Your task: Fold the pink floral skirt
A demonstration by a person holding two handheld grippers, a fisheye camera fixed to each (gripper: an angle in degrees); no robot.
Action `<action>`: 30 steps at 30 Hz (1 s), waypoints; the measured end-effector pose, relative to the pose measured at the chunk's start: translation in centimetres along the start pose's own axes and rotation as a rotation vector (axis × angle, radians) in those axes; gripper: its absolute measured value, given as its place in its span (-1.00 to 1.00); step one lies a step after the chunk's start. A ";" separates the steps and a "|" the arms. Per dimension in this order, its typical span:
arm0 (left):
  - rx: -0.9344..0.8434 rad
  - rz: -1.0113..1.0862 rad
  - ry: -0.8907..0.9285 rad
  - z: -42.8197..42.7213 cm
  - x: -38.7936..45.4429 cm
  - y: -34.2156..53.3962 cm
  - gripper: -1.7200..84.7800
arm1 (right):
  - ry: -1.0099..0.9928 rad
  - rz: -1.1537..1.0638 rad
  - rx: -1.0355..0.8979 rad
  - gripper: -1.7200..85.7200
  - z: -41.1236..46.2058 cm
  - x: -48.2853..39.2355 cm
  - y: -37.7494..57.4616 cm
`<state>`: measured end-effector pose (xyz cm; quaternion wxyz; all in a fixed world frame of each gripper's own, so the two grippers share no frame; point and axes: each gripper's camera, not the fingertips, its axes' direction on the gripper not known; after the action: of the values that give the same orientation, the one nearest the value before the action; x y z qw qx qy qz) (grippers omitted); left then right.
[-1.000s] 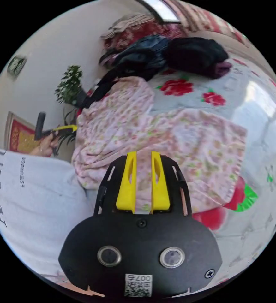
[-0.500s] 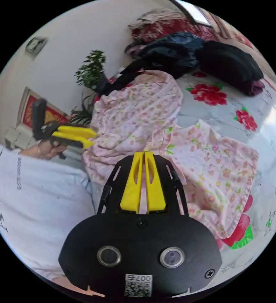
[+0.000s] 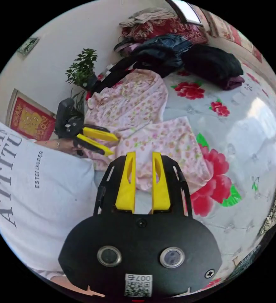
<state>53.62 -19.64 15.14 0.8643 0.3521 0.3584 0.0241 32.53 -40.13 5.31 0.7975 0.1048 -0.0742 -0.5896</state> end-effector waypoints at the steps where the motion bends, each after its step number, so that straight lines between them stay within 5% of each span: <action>1: -0.007 0.003 -0.003 0.1 0.1 0.0 -0.69 | 0.034 0.006 0.005 -0.84 -0.2 0.5 -0.8; 10: 0.001 -0.190 -0.184 0.1 2.2 0.2 -0.72 | 0.110 0.006 -0.260 -0.82 6.9 7.7 -11.3; 12: -0.014 -0.280 -0.210 1.6 2.2 -0.2 -0.77 | 0.199 -0.034 -0.169 -0.90 6.7 6.7 -11.3; 15: 0.015 -0.421 -0.259 1.9 2.7 -0.3 -0.94 | 0.006 -0.132 -0.276 -0.95 7.2 5.7 -10.5; 24: 0.195 -0.559 -0.275 -4.8 14.0 7.1 -0.96 | -0.015 -0.007 0.219 -0.95 -11.1 9.3 6.1; 30: 0.215 -0.654 -0.216 -3.7 16.1 8.7 -0.80 | -0.013 -0.055 0.156 -0.87 -12.1 7.1 9.0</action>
<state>65.04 -6.15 9.00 0.8171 0.3084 0.3593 -0.3287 45.85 -43.39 -4.15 0.7698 0.1649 -0.1220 -0.6045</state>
